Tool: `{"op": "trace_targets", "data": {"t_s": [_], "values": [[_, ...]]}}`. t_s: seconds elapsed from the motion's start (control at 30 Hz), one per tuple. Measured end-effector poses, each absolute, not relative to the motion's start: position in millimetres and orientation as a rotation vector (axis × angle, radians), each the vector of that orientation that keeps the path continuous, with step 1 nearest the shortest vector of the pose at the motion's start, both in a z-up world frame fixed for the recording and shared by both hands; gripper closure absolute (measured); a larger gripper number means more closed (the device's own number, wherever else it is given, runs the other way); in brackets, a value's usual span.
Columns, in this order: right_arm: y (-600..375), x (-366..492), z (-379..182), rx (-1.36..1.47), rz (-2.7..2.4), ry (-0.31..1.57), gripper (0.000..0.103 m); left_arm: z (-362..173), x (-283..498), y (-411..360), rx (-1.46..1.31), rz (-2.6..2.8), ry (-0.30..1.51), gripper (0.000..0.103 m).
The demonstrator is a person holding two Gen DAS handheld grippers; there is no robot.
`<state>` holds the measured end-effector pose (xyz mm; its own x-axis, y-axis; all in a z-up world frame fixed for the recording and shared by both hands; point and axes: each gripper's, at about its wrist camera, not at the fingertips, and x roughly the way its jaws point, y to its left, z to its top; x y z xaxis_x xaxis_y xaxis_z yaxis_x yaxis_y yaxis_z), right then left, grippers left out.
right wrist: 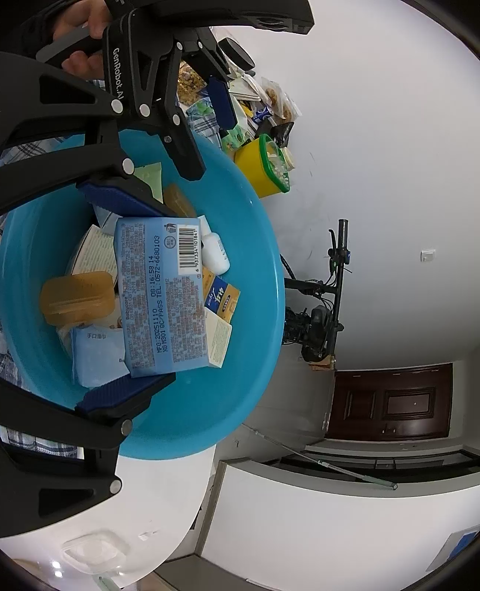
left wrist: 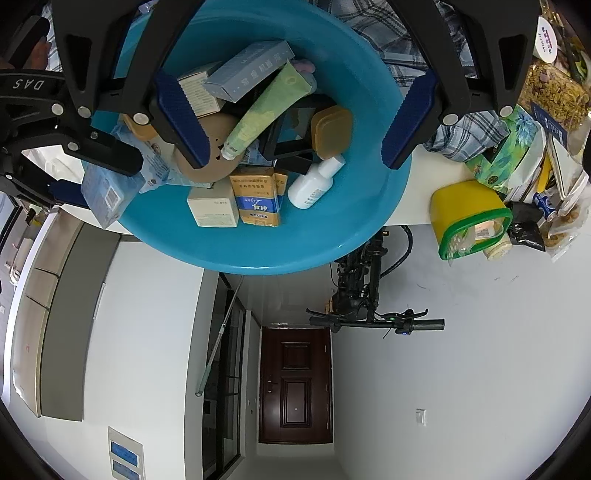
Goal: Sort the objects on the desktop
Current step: 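Lower the light blue box into the basin and open the right tool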
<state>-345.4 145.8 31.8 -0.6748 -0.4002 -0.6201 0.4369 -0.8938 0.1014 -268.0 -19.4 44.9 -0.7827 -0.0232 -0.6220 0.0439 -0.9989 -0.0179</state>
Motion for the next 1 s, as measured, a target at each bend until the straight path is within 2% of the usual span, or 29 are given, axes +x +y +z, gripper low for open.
{"op": "trace_targets", "data": {"t_s": [0.87,0.97,1.0], "values": [[132.3,-342.5,32.0,0.902,-2.506,0.083,0.028,48.9,-264.3,-25.2,1.015,-2.916,0.009,0.007],[133.7,-340.0,34.4,0.886,-2.503,0.068,0.019,49.5,-263.7,-25.4,1.013,-2.915,0.014,0.007],[133.6,-340.2,34.8,0.883,-2.509,0.071,0.001,49.5,-264.0,-25.5,1.014,-2.915,0.017,0.007]]}}
